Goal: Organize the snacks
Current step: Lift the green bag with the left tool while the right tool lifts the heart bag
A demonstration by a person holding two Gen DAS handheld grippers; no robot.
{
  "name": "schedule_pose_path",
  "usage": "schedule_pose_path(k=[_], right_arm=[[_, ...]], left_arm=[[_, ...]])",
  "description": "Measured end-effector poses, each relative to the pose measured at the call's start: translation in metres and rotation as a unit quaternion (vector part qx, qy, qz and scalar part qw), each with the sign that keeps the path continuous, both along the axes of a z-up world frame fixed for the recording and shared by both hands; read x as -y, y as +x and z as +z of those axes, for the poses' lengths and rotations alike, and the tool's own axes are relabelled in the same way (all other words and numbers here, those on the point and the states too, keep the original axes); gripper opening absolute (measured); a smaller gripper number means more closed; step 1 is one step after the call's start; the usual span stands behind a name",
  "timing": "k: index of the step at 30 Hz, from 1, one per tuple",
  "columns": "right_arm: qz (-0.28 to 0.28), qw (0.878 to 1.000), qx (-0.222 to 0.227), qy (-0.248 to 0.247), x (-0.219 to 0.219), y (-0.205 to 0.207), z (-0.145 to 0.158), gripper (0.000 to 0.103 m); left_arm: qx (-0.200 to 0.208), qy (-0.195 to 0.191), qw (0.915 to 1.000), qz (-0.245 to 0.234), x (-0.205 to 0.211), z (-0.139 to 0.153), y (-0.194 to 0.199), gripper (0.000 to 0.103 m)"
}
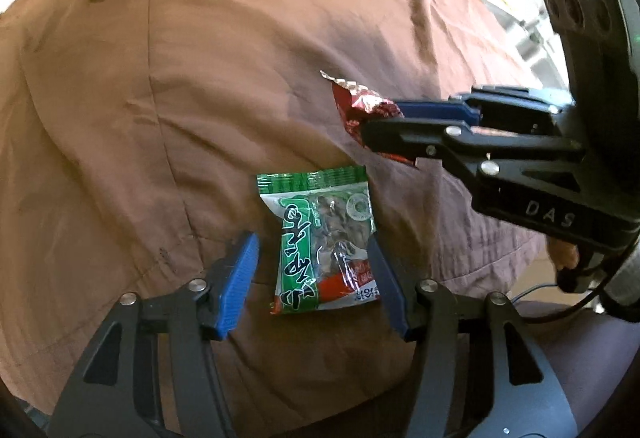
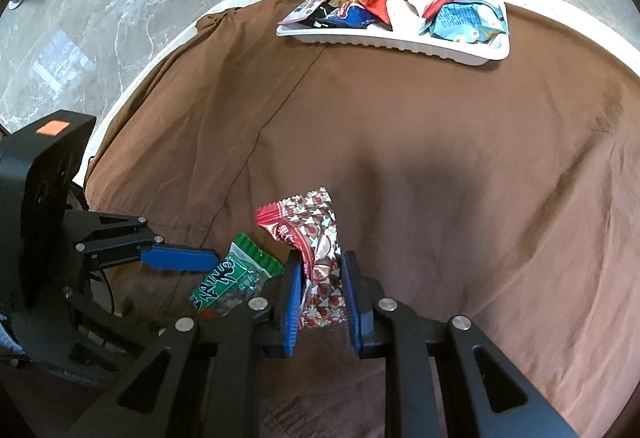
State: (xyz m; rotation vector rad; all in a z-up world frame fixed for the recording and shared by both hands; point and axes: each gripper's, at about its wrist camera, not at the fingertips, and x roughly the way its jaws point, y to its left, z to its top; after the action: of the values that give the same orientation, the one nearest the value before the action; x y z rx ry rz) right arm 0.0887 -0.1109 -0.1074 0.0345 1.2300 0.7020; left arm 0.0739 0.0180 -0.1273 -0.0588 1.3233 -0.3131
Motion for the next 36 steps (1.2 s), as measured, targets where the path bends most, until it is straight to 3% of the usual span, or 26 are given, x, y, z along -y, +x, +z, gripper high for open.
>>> schedule_pose_path(k=[13,19,23,30,36], right_arm=[[0.001,1.0,-0.007,-0.004,0.001,-0.005,-0.005,0.023],[0.001,1.0,-0.01,-0.008,0.002,-0.006,-0.009,0.023],[-0.001,1.0,-0.011,-0.01,0.004,-0.006,-0.011,0.023],[-0.001,1.0,-0.012,-0.01,0.006,-0.007,-0.011,0.023],[0.008,1.0,-0.014,-0.006,0.005,-0.009,-0.011,0.022]], left_arm=[[0.02,0.081,0.9956,-0.042,0.032,-0.007,-0.007,0.063],[0.027,0.086,0.9951,-0.04,0.034,-0.007,-0.01,0.062],[0.036,0.094,0.9944,-0.032,0.028,-0.005,-0.012,0.045],[0.046,0.087,0.9947,-0.03,0.021,0.001,-0.014,0.036],[0.049,0.085,0.9949,-0.026,0.023,0.003,-0.009,0.035]])
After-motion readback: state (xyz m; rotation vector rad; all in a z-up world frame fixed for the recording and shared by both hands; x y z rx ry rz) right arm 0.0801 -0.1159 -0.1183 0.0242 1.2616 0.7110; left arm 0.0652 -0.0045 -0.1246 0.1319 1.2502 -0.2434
